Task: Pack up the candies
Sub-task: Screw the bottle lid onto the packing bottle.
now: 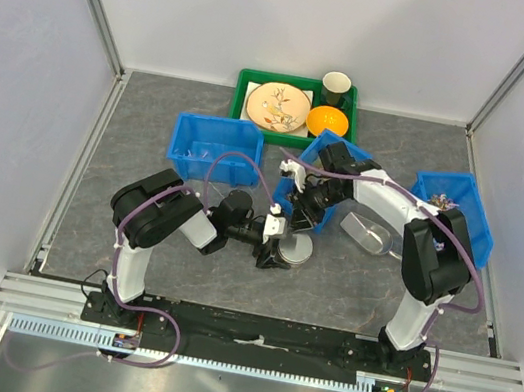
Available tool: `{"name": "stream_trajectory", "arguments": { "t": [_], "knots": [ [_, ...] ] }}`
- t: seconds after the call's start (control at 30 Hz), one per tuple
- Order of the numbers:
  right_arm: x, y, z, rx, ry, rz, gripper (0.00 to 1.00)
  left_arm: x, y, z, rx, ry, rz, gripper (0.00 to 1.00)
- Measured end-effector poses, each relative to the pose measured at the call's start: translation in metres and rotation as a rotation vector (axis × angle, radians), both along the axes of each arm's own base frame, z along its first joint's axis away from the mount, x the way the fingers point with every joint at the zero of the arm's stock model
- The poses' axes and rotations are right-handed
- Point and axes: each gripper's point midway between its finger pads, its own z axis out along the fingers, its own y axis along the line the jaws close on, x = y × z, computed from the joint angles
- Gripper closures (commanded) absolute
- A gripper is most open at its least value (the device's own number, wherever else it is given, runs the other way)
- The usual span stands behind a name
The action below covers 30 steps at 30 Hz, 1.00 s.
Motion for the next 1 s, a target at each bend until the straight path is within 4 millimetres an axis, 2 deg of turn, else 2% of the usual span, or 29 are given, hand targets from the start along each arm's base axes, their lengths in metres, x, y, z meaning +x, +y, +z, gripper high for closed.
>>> {"name": "stream_trajectory", "arguments": {
  "t": [0.23,0.57,0.87,0.93,1.0],
  "knots": [
    [-0.004,-0.007,0.002,-0.012,-0.040,0.018,0.80,0.001,-0.001,0.000,0.000,0.000,-0.001,0.19],
    [-0.010,-0.031,0.002,-0.055,-0.090,0.025,0.80,-0.001,-0.002,0.001,-0.001,0.003,-0.010,0.19],
    [-0.020,-0.041,0.001,-0.076,-0.095,0.045,0.80,-0.006,-0.002,0.000,-0.002,0.013,-0.031,0.18],
    [-0.021,-0.043,0.001,-0.083,-0.095,0.047,0.78,-0.006,-0.002,0.000,-0.002,0.013,-0.031,0.18],
    [-0.023,-0.046,0.000,-0.092,-0.091,0.050,0.69,-0.006,-0.002,0.000,-0.001,0.013,-0.031,0.18]
  ]
}}
